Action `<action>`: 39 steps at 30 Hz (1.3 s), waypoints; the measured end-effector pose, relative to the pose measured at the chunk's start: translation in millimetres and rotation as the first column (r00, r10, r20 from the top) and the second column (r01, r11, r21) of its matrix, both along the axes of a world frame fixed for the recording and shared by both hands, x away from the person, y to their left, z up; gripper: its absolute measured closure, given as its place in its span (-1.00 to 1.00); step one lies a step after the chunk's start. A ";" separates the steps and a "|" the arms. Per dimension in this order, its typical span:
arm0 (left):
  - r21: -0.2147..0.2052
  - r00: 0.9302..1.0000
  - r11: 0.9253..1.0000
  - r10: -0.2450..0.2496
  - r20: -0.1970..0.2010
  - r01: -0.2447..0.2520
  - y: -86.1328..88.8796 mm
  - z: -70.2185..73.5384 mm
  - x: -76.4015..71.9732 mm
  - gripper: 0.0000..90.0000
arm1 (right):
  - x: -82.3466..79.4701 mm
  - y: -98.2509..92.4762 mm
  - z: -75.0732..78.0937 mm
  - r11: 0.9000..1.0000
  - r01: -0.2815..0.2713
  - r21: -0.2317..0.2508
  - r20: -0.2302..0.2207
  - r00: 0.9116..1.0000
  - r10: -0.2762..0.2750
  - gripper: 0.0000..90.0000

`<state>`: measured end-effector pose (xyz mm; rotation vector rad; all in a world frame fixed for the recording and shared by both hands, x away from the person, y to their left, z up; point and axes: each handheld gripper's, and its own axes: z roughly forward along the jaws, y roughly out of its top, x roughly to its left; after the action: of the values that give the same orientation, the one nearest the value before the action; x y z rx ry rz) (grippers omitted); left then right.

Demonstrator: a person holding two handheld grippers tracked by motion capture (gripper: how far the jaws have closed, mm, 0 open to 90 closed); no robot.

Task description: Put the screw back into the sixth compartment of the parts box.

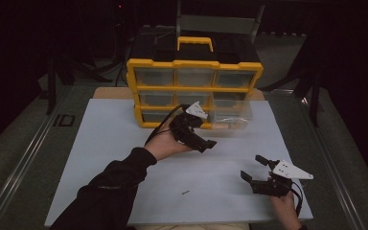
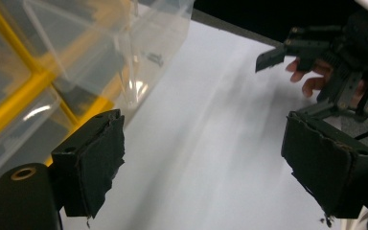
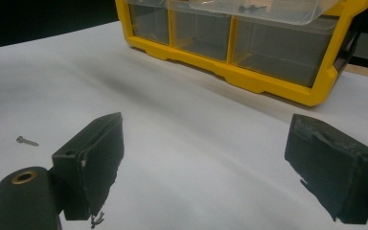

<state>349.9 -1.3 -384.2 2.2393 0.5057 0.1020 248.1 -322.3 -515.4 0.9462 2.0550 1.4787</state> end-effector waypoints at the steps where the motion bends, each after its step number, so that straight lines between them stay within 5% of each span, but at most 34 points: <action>1: -0.003 1.000 1.000 0.005 0.000 -0.005 1.4 -1.8 -2.1 -0.67 | 0.0 0.0 -0.1 1.000 0.000 0.000 -0.001 1.000 0.000 -0.70; 18: 0.004 1.000 1.000 0.004 0.008 -0.004 20.6 -23.6 -31.8 -0.66 | 0.3 0.9 -0.4 1.000 -0.002 -0.004 -0.002 1.000 0.002 -0.70; 39: 0.038 0.997 0.999 0.002 -0.073 0.001 37.3 -74.3 -63.6 -0.65 | -0.1 1.1 -0.1 1.000 -0.002 -0.005 -0.005 1.000 0.002 -0.70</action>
<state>286.3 36.0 -458.5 2.2867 0.5481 0.0298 247.9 -321.3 -515.5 0.9464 2.0627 1.4731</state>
